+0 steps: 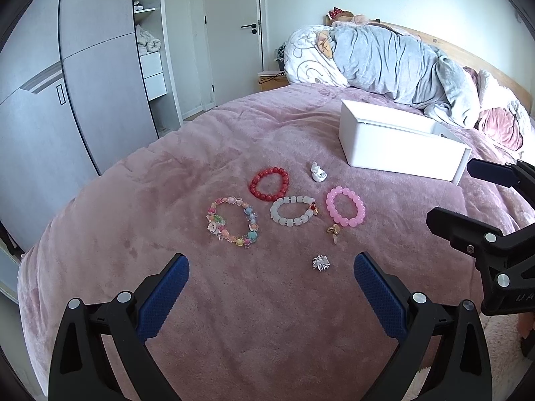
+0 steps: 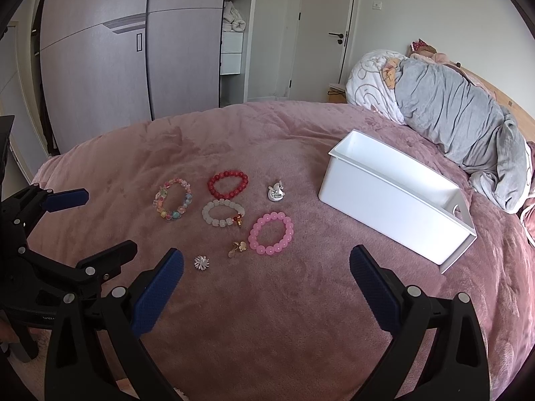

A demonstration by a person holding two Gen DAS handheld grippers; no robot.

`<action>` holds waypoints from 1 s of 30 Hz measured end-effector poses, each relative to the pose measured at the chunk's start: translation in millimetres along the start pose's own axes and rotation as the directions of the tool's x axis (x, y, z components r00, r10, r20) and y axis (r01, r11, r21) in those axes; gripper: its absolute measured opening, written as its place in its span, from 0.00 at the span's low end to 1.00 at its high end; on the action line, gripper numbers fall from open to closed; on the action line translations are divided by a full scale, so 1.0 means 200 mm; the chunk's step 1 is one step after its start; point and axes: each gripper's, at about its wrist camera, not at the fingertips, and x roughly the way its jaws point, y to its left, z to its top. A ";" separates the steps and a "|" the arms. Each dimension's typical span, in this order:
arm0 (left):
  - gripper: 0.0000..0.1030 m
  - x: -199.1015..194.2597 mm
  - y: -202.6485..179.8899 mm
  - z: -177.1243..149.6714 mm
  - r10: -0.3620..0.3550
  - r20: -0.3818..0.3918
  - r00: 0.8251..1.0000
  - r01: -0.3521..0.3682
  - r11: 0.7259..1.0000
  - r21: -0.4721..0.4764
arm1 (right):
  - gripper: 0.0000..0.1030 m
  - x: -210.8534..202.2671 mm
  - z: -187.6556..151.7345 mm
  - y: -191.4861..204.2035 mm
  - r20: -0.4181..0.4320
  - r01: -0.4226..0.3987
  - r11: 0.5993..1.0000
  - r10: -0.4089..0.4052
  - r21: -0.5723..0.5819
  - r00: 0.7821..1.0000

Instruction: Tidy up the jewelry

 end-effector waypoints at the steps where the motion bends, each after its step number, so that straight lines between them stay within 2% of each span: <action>1: 0.97 0.00 0.00 0.00 0.001 0.003 1.000 -0.001 1.000 0.000 | 0.95 0.00 0.00 0.00 0.003 0.000 1.000 0.000 0.002 1.000; 30: 0.97 0.00 0.00 0.00 0.000 0.003 1.000 0.000 1.000 0.002 | 0.95 -0.02 0.01 -0.01 0.015 -0.005 1.000 0.005 0.009 1.000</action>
